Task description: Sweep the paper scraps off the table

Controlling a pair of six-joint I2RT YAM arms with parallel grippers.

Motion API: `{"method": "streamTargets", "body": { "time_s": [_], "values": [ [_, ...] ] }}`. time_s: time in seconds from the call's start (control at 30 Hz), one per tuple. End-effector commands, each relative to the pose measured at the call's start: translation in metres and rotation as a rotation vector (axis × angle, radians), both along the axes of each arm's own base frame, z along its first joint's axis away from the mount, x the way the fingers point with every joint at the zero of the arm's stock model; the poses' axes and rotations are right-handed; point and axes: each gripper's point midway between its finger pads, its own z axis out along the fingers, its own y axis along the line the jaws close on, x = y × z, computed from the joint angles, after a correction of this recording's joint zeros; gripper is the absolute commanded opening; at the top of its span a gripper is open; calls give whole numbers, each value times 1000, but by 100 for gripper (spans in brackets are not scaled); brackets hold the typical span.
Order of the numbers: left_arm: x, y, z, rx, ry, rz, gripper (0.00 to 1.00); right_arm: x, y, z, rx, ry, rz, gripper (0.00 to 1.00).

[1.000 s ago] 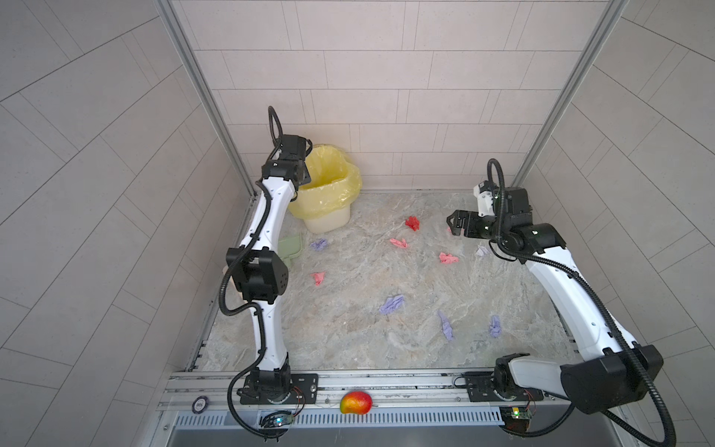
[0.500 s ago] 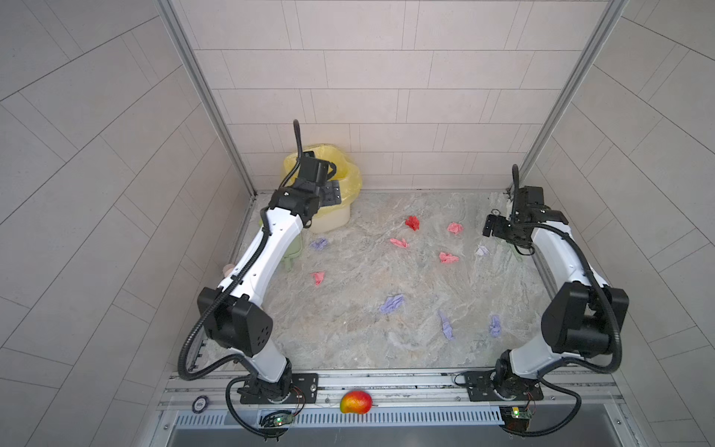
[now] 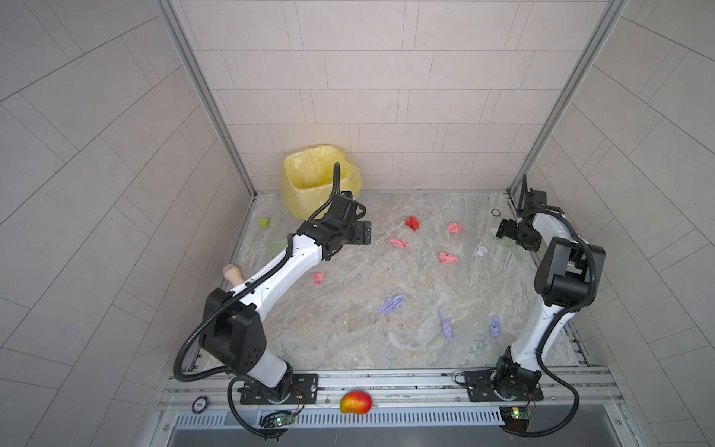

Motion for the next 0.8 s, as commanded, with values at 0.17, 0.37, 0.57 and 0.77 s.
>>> {"method": "streamTargets", "body": {
  "time_s": [0.17,0.37,0.57,0.77],
  "values": [
    [7,-16,14,-62,-41,-27,92,10,-30,-27,38,-28,-75,94],
    [7,-19,10,-59,-30,-26,92,11,-27,-48,98,-13,-71,93],
    [9,-23,8,-53,-25,-20,92,10,-19,-54,138,-2,-68,91],
    [14,-25,7,-50,-22,-20,92,-2,-12,-57,159,42,-63,89]
  ]
}}
